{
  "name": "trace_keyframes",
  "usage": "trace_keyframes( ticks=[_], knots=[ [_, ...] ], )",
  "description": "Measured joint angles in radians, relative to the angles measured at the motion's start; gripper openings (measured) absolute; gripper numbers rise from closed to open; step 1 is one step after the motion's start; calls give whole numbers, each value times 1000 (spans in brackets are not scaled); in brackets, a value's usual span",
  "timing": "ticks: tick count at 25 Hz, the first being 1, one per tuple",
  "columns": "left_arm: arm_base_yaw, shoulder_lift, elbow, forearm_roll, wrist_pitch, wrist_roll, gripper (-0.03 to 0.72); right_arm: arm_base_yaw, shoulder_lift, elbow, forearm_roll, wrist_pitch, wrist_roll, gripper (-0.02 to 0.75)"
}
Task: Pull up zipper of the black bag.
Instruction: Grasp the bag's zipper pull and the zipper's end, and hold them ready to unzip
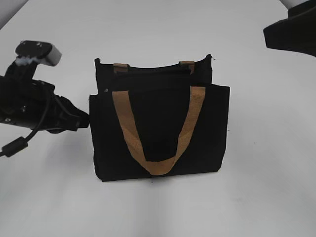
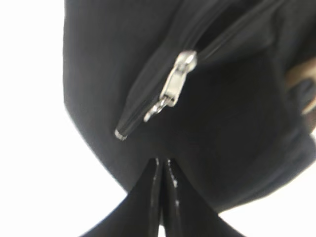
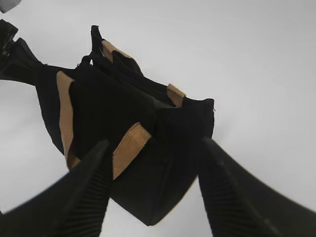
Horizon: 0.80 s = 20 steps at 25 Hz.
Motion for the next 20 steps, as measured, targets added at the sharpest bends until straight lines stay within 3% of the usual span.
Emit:
trace_keyframes(
  ticks=[5,12,17,20],
  knots=[
    [1,44,43,-56,-50,-9,24,0,0,0,3,12,0,433],
    [1,56,101,-190,-181,-10,350,0,4,0,3,12,-3,433],
    [1,59,135,-315,-316,-10,384,0,20,0,4,12,-7,433],
    [1,60,135,-311,-299,-9,370,0,29,0,4,13,-17,433]
  ],
)
